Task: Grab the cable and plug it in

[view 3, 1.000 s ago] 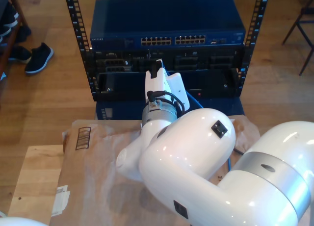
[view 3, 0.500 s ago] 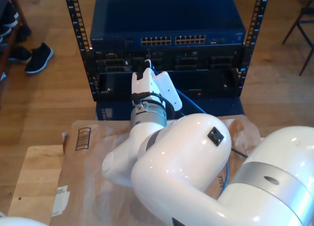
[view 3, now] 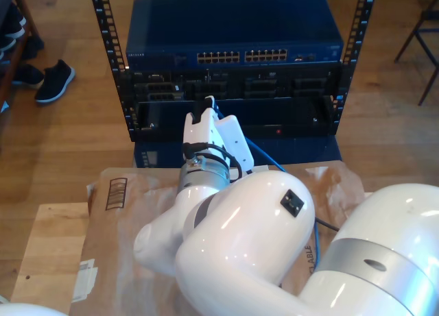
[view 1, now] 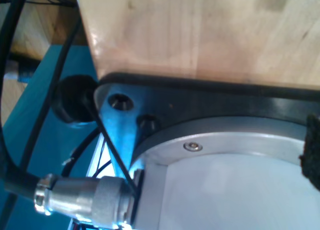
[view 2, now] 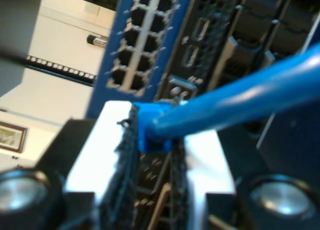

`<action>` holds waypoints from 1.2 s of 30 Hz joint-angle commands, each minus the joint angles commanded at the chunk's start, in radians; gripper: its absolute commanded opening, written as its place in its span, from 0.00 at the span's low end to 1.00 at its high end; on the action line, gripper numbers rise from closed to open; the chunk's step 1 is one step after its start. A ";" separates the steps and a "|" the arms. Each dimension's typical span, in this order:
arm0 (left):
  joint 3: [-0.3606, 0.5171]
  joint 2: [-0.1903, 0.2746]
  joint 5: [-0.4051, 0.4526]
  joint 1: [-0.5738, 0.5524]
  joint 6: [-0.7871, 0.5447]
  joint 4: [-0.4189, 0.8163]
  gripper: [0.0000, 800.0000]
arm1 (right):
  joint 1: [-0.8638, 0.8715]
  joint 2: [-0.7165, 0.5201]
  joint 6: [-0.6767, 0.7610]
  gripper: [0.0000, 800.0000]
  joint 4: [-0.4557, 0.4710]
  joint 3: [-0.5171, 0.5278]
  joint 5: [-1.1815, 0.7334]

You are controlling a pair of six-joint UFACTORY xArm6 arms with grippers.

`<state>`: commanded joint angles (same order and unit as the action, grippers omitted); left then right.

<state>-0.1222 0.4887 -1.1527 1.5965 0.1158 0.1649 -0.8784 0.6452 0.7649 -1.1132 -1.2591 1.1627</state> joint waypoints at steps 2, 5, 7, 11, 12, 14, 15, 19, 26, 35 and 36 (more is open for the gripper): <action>0.000 0.000 0.000 0.000 0.000 0.000 1.00 | 0.000 0.040 0.000 0.01 -0.003 -0.055 -0.002; 0.000 0.000 0.000 -0.002 0.000 0.000 1.00 | -0.005 0.051 0.006 0.01 -0.008 -0.054 0.005; 0.000 0.000 0.000 -0.002 0.000 0.000 1.00 | -0.003 0.052 0.015 0.01 -0.008 -0.057 0.011; 0.000 0.000 0.000 0.000 0.000 0.000 1.00 | -0.003 0.051 0.043 0.01 -0.014 -0.060 0.080; 0.000 0.000 0.000 0.000 0.000 0.000 1.00 | -0.003 0.051 0.071 0.01 -0.014 -0.060 0.118; 0.000 0.000 0.000 0.000 0.000 0.000 1.00 | -0.003 0.049 0.112 0.01 -0.009 -0.041 0.150; -0.002 0.000 0.000 0.000 0.000 0.000 1.00 | -0.002 0.044 0.115 0.01 -0.008 -0.028 0.150; -0.002 0.000 0.000 0.000 0.000 0.000 1.00 | 0.008 0.006 0.144 0.00 -0.011 0.025 0.153; 0.000 0.000 0.000 0.000 0.000 0.000 1.00 | 0.114 0.000 0.173 0.00 0.025 0.020 0.152; 0.000 0.000 0.000 -0.002 0.000 0.000 1.00 | 0.215 -0.041 0.318 0.00 0.180 0.118 0.137; 0.000 0.000 0.000 0.000 0.000 0.000 1.00 | 0.229 -0.060 0.328 0.00 0.204 0.155 0.137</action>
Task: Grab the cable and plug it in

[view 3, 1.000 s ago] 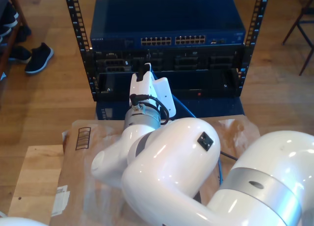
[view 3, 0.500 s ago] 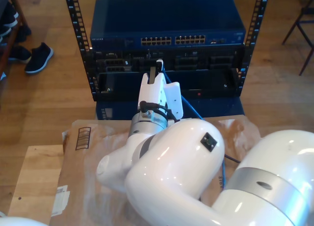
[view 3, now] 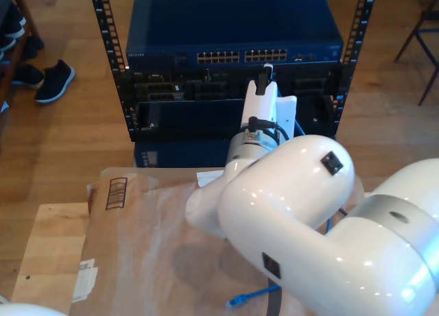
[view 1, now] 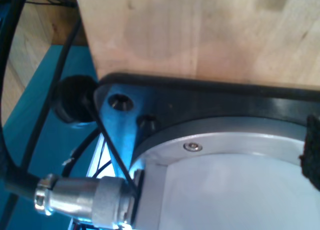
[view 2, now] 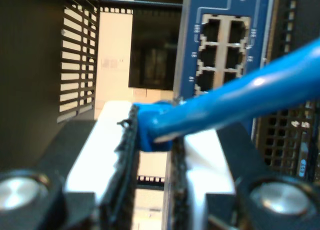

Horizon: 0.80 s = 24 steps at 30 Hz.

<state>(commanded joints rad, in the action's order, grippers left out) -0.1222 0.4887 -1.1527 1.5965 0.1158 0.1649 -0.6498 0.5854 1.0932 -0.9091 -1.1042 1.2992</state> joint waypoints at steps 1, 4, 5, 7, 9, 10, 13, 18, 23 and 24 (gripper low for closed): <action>0.000 0.000 0.000 -0.002 0.000 0.000 1.00 | 0.015 -0.015 0.020 0.00 0.031 0.028 0.000; 0.000 0.000 0.000 -0.002 0.000 0.000 1.00 | 0.052 -0.023 0.124 0.00 0.110 0.058 0.002; 0.000 0.000 0.000 0.000 0.000 0.000 1.00 | 0.063 -0.023 0.132 0.00 0.126 0.069 0.002; 0.000 0.000 0.000 0.000 0.000 0.000 1.00 | 0.097 -0.018 0.133 0.00 0.135 0.072 0.002; 0.000 0.000 0.000 -0.002 0.000 0.000 1.00 | 0.112 0.003 0.140 0.00 0.135 0.064 0.002; 0.000 0.000 0.000 0.000 0.000 0.000 1.00 | 0.120 0.015 0.153 0.00 0.137 0.060 0.000; 0.000 0.000 0.000 0.000 0.000 0.000 1.00 | 0.137 0.046 0.178 0.00 0.166 0.041 0.002; 0.000 0.000 0.000 0.000 0.000 0.000 1.00 | 0.143 0.095 0.204 0.00 0.195 -0.014 0.002; 0.000 0.000 0.000 -0.002 0.000 0.000 1.00 | 0.143 0.118 0.206 0.00 0.198 -0.052 0.005; 0.000 0.000 0.000 0.000 0.000 0.000 1.00 | 0.143 0.124 0.206 0.00 0.199 -0.058 0.005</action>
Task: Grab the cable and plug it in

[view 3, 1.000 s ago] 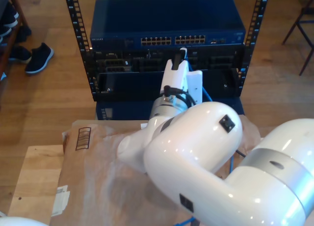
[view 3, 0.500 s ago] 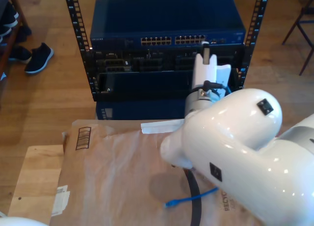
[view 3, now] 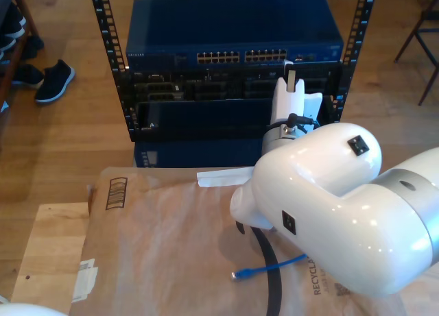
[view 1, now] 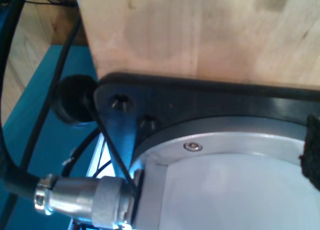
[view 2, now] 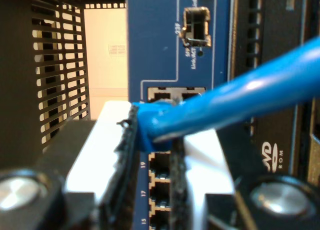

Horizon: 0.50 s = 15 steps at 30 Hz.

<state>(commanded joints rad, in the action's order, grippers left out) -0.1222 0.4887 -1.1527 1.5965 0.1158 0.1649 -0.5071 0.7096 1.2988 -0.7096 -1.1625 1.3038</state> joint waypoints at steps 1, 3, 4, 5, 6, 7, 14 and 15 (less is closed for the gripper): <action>0.000 0.000 0.000 -0.002 0.000 0.000 1.00 | 0.000 0.008 0.000 0.00 0.000 -0.011 0.000; 0.000 0.000 0.000 -0.002 0.000 0.000 1.00 | 0.000 0.021 -0.002 0.00 0.000 -0.034 0.002; 0.000 0.000 0.000 0.000 0.000 0.000 1.00 | 0.002 0.029 -0.002 0.00 0.002 -0.041 0.003; 0.000 0.000 0.000 -0.002 0.000 0.000 1.00 | 0.002 0.032 -0.002 0.00 0.002 -0.048 0.003; 0.000 0.000 0.000 -0.002 0.000 0.000 1.00 | 0.002 0.037 -0.002 0.00 0.002 -0.054 0.003; -0.002 0.000 0.000 0.000 0.000 0.000 1.00 | 0.005 0.041 -0.002 0.00 0.002 -0.061 0.003; 0.000 0.000 0.000 0.000 0.000 0.000 1.00 | 0.012 0.049 -0.003 0.00 0.005 -0.064 0.006; 0.000 0.000 0.000 0.000 0.000 0.000 1.00 | 0.014 0.049 -0.003 0.00 0.006 -0.064 0.008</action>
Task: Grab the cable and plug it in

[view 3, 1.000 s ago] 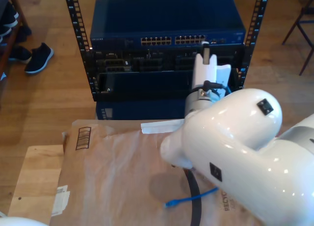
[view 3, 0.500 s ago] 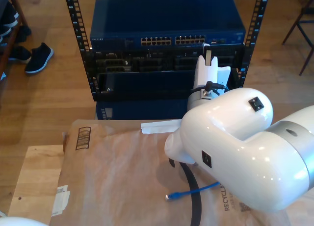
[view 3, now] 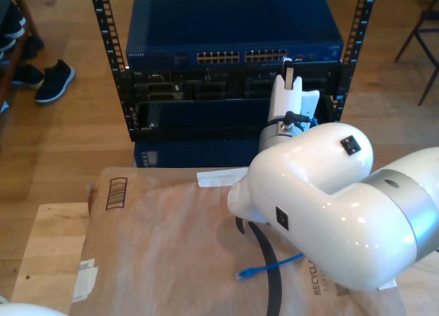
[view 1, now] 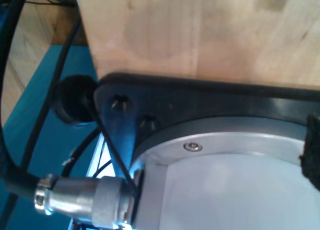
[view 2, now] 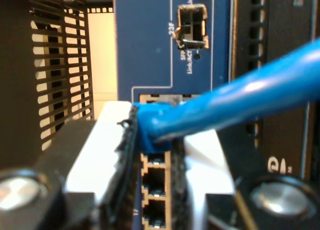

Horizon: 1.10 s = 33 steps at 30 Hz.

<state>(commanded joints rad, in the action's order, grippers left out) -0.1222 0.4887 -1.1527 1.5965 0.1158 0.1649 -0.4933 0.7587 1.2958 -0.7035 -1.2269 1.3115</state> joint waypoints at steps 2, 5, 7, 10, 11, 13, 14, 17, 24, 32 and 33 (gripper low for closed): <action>0.000 0.000 0.000 0.000 0.000 0.000 1.00 | 0.000 0.000 -0.002 0.00 0.017 0.000 0.003; 0.000 0.000 0.000 0.000 0.000 0.000 1.00 | 0.000 -0.002 -0.003 0.00 0.028 0.000 0.012; 0.000 0.000 0.000 0.000 0.000 0.000 1.00 | 0.000 -0.002 -0.003 0.00 0.028 0.000 0.018; 0.000 0.000 0.000 0.000 0.000 0.000 1.00 | 0.000 -0.002 -0.006 0.00 0.028 0.000 0.018; -0.002 0.000 0.000 -0.002 0.000 0.000 1.00 | 0.000 0.000 -0.006 0.00 0.028 0.000 0.018; 0.000 0.000 0.000 0.000 0.000 0.000 1.00 | 0.000 0.000 -0.008 0.00 0.028 0.000 0.018; 0.000 0.000 0.000 0.000 0.000 0.000 1.00 | 0.002 0.002 -0.008 0.00 0.029 0.000 0.020; 0.000 0.000 0.000 0.000 0.000 0.000 1.00 | 0.006 0.003 -0.008 0.00 0.035 -0.005 0.020; 0.000 0.000 0.000 0.000 0.000 0.000 1.00 | 0.021 0.008 -0.008 0.00 0.052 -0.008 0.020; 0.000 0.000 0.000 -0.002 0.000 0.000 1.00 | 0.026 0.008 -0.008 0.00 0.063 -0.006 0.020; 0.000 0.000 0.000 0.000 0.000 0.000 1.00 | 0.026 0.008 -0.008 0.00 0.064 -0.006 0.020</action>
<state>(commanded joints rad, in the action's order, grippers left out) -0.1222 0.4887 -1.1527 1.5965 0.1158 0.1649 -0.4672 0.7664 1.2881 -0.6391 -1.2330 1.3314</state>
